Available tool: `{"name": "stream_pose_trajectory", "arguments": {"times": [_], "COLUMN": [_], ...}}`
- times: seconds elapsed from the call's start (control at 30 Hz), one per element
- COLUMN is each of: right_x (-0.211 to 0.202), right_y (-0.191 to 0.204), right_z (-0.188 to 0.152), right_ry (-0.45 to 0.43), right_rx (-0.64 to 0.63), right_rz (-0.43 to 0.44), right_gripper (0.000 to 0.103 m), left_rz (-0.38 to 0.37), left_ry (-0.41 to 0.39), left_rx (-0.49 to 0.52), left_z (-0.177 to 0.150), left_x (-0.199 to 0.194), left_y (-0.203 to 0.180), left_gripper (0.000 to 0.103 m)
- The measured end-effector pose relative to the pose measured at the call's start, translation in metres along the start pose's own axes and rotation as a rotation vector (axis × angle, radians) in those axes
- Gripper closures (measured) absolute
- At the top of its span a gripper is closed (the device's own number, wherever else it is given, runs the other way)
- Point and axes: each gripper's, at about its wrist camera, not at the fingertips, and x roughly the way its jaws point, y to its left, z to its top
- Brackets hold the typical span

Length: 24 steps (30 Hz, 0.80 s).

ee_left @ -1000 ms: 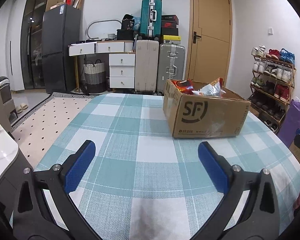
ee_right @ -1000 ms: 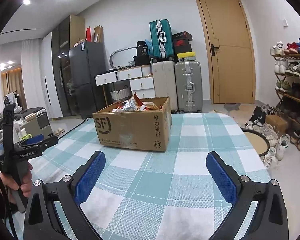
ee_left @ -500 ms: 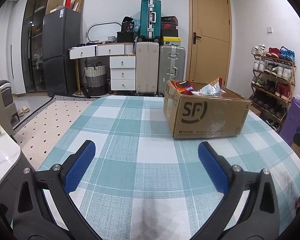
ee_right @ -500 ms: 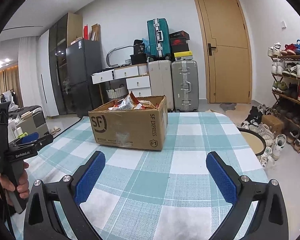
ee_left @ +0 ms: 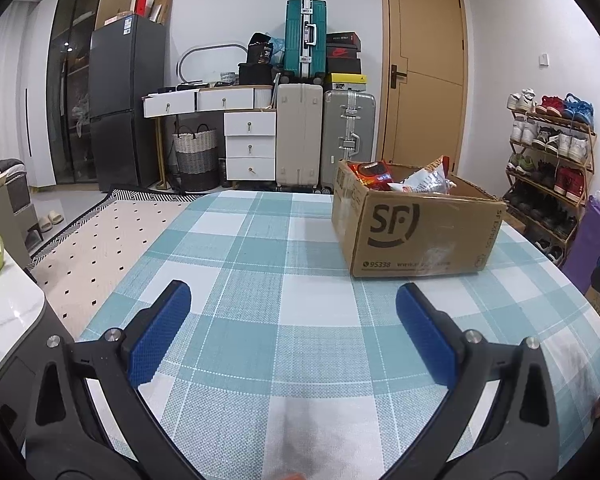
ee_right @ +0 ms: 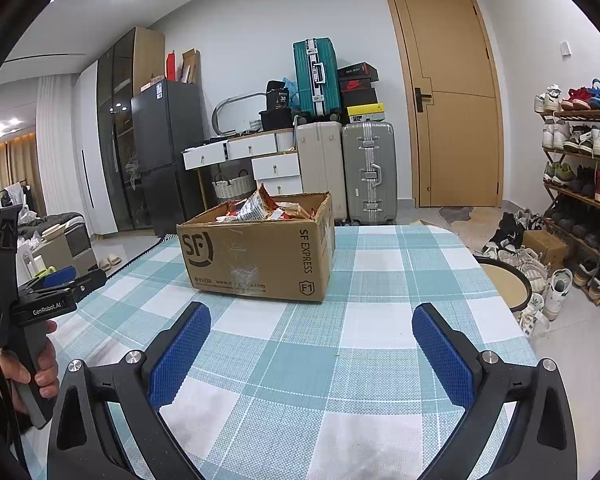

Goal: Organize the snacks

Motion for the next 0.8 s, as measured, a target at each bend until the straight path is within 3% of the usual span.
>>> {"name": "stream_pose_trajectory", "arguments": {"times": [0.8], "right_x": [0.0002], "right_y": [0.0000], "right_z": [0.0004], "right_ry": [0.001], "right_rx": [0.000], "right_rz": [0.001], "right_gripper": [0.000], "left_rz": [-0.009], "left_ry": [-0.002], "left_rx": [-0.006], "left_z": [-0.0009], "left_x": [0.0000], "left_y": [0.0007], "left_gripper": [0.001]}}
